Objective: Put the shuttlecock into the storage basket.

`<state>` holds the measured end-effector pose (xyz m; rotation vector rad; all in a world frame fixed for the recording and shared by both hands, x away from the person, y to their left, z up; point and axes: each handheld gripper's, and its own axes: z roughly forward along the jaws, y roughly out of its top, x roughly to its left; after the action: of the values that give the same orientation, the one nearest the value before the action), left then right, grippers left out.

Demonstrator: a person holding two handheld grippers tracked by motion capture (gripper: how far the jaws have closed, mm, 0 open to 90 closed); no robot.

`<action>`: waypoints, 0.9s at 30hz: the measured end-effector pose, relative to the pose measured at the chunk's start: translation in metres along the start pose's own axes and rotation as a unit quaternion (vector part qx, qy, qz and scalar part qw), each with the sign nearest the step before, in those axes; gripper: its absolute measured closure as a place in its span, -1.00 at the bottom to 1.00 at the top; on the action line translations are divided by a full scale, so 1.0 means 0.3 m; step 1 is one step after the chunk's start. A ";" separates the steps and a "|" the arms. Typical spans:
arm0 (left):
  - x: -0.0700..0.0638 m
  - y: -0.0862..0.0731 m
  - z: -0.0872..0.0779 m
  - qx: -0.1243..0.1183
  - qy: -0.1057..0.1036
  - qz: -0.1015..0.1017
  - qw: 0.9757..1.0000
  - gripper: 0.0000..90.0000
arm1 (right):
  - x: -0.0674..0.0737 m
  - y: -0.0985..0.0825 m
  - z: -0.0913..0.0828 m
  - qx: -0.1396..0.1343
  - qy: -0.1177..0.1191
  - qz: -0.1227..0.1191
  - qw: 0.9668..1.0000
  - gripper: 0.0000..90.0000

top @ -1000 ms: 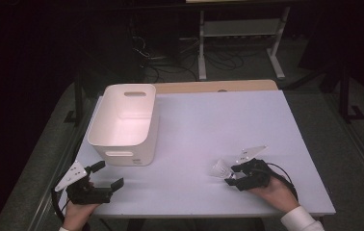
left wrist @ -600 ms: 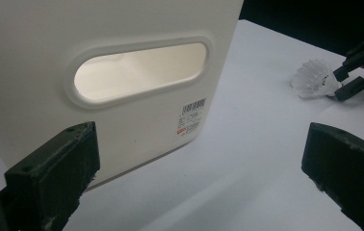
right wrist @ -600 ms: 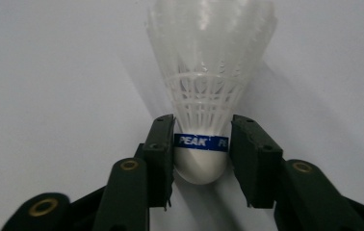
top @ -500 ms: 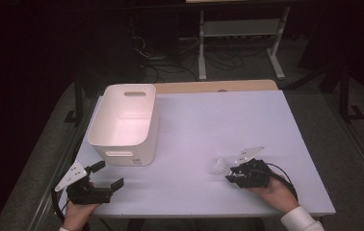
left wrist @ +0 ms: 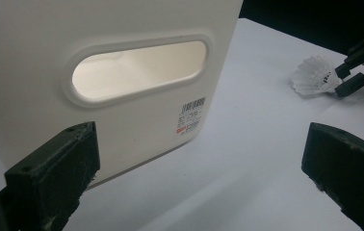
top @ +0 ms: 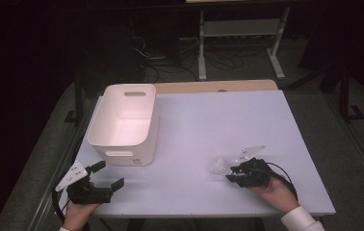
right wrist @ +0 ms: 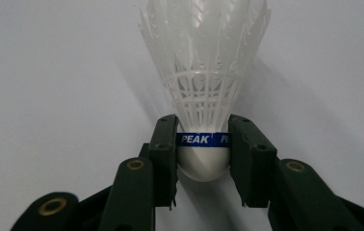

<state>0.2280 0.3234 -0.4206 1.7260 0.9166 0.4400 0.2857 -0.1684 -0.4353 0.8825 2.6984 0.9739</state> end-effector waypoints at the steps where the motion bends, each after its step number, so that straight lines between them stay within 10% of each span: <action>1: 0.000 0.000 0.000 0.002 0.000 0.002 1.000 -1.00 | 0.000 0.002 0.000 -0.004 0.000 -0.003 1.000 0.40; 27: 0.002 -0.001 -0.003 0.005 0.007 -0.002 1.000 -1.00 | -0.005 0.072 -0.061 -0.026 0.012 0.014 0.999 0.40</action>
<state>0.2275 0.3245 -0.4207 1.7319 0.9336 0.4448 0.2915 -0.1659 -0.4077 0.9071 2.6747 1.0621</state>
